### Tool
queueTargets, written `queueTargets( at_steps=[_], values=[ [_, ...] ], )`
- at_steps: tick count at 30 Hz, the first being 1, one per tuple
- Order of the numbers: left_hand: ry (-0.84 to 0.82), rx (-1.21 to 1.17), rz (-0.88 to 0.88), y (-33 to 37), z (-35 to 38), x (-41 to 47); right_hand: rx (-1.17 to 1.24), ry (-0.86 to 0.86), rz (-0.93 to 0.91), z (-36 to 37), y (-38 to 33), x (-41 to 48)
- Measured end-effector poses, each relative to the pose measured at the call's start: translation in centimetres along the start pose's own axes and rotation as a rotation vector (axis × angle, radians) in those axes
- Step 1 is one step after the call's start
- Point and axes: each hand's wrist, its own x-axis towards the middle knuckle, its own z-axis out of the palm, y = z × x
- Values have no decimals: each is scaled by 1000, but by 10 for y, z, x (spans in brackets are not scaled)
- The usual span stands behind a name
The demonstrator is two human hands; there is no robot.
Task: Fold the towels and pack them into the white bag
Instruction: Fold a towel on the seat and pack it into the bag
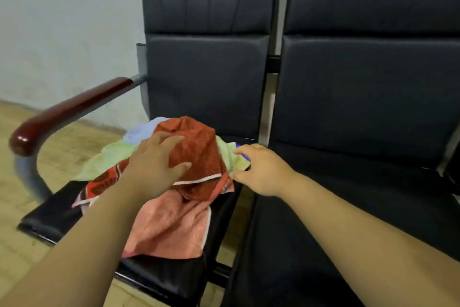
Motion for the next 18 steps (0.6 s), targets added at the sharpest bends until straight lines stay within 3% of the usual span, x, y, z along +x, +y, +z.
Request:
queueTargets(
  at_steps=[6,10,18],
  values=[
    [2,-193,-160,-53,22,22,192,94,-44,32,-43,80],
    [20,-298,-216,-63,37,27,276,41,-10,46,-52,114],
    [83,-324,-211,-65,30,22,391,221,-102,41,-48,107]
  ],
)
